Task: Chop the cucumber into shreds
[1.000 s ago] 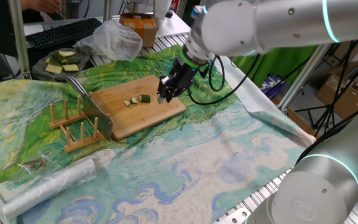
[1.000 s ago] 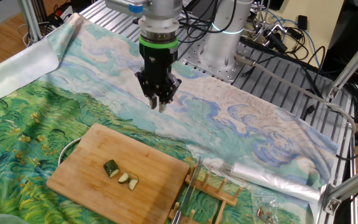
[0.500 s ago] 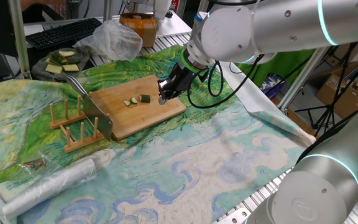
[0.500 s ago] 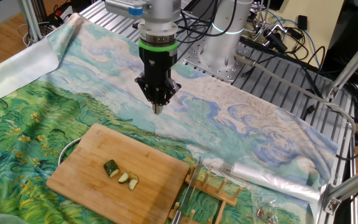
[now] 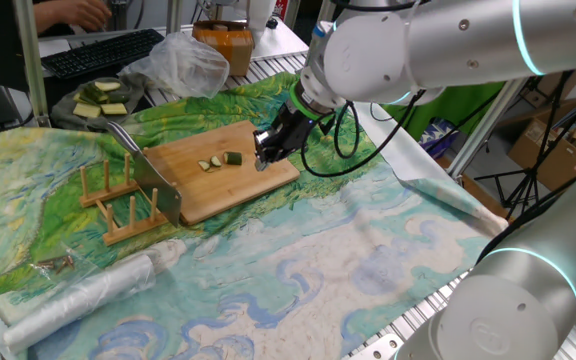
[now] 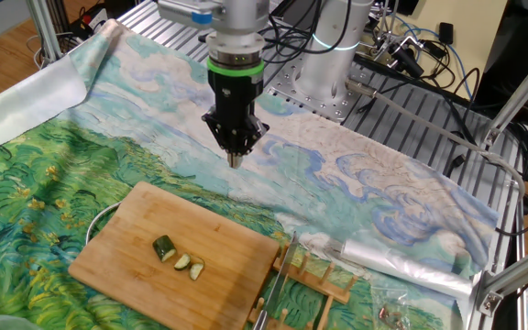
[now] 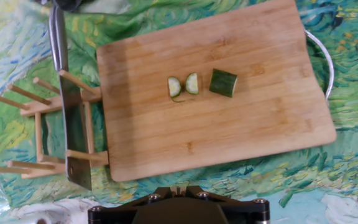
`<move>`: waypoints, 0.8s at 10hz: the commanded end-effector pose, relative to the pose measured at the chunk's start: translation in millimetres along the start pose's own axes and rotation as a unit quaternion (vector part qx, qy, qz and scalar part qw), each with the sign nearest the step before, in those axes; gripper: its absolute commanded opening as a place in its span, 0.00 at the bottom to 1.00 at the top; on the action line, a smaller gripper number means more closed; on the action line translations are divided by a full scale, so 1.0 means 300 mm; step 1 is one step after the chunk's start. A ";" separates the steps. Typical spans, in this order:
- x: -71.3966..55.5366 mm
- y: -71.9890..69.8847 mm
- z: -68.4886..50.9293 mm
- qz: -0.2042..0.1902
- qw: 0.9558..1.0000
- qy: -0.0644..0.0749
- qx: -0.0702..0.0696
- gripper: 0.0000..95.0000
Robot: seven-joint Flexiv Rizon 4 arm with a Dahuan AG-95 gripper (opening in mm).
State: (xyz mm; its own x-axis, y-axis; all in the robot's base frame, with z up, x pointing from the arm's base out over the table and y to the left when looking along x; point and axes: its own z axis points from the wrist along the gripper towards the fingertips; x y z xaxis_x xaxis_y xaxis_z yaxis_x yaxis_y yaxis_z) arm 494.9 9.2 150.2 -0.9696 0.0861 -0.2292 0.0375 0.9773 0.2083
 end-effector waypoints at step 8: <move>-0.066 0.135 0.140 -0.003 0.995 0.097 0.034 0.00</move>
State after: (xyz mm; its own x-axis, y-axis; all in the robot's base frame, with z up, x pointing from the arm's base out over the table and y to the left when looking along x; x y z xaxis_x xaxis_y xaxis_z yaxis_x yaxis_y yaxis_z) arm 528.7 57.7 122.2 -0.9986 0.0404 -0.0327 0.0354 0.9894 0.1406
